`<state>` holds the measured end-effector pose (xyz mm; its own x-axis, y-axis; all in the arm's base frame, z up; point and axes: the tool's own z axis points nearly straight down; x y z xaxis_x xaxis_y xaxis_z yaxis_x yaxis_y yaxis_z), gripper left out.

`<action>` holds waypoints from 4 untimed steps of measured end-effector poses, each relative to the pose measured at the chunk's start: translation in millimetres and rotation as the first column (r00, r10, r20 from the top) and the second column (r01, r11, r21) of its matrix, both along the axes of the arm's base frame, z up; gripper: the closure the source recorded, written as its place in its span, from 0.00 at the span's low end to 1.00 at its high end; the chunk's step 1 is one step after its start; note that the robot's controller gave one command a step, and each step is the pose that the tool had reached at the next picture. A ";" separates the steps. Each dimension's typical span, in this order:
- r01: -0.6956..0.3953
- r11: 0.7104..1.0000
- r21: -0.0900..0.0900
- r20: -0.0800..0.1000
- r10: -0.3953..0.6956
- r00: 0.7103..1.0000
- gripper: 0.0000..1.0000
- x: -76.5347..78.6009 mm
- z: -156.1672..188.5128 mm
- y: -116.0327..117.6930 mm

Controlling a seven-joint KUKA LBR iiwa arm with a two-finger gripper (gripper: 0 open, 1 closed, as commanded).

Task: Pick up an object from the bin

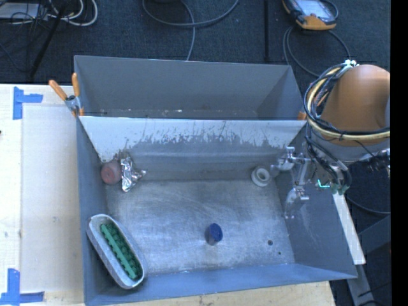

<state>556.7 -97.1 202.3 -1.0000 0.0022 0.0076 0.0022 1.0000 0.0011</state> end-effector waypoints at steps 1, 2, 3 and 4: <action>-0.023 1.000 0.003 -0.003 0.023 1.000 0.00 -30.2 -87.9 59.8; -0.175 0.985 -0.001 0.008 0.175 0.984 0.00 -35.0 -131.8 129.6; -0.239 0.971 -0.003 0.013 0.239 0.971 0.00 -51.4 -130.8 135.6; -0.243 0.970 -0.002 0.007 0.243 0.970 1.00 -52.3 -128.5 136.3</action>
Offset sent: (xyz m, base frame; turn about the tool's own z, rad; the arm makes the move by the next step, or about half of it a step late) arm -0.0274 0.0562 -0.0829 -0.0191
